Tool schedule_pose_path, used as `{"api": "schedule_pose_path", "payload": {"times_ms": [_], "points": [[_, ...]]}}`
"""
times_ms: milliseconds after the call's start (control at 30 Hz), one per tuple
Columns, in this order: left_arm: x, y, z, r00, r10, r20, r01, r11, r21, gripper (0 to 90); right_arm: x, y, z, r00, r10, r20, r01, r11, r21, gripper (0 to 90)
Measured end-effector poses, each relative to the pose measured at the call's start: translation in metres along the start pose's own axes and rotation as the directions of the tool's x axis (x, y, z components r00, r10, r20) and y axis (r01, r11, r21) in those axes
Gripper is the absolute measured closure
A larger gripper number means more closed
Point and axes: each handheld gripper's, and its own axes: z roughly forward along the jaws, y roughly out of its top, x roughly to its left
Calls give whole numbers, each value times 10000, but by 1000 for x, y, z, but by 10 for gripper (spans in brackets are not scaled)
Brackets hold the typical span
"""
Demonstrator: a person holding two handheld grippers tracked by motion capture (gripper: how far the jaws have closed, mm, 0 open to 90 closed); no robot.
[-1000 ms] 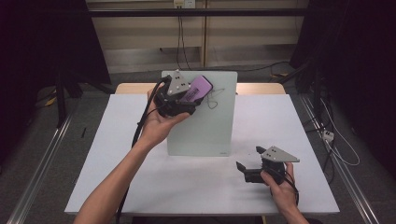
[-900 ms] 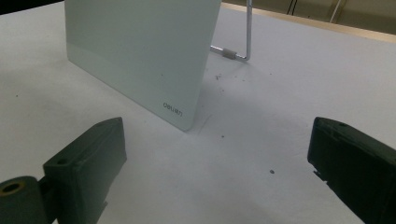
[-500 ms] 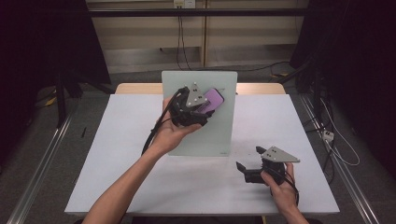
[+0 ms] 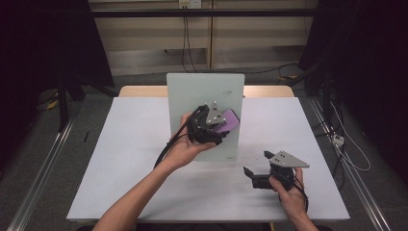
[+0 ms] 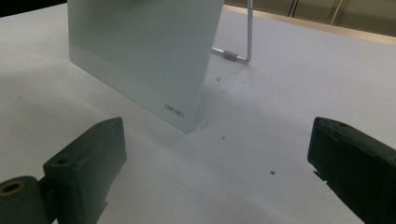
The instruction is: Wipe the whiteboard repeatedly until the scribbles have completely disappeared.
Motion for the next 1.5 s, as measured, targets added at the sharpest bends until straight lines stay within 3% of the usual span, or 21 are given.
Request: {"api": "schedule_pose_path", "payload": {"times_ms": [200,433,500,667,900,1033,1200,1367,1500], "points": [[6,3,-2,9989,-245,397,241,9997,103,412,0,0,0,10000,22,8,-22,10000,-2,43],[23,10,-18,9992,-404,58,406,9989,-247,412,-1,0,-2,10000,-7,13,7,10000,-52,43],[29,12,-27,9985,-508,-202,499,9979,-405,411,-1,0,-2,10000,32,37,-32,10000,-63,43],[58,17,-57,9915,-987,-845,906,9914,-949,411,-1,0,-1,10000,-3,11,3,10000,-42,42],[76,20,-73,9842,-1420,-1055,1262,9815,-1441,412,-1,0,-2,10000,9,22,-9,10000,-50,42],[72,26,-69,9842,-1316,-1183,1142,9830,-1435,412,-1,0,-2,10000,34,53,-33,10000,-75,43],[64,38,-57,9893,-984,-1082,842,9881,-1287,412,0,0,-2,10000,-2,11,3,10000,-74,42],[59,44,-49,9904,-966,-989,827,9873,-1353,412,-1,0,-3,10000,42,28,-41,9999,-103,42],[54,47,-43,9926,-748,-960,631,9909,-1192,412,-1,0,-4,10000,19,18,-19,9999,-129,42]]}}
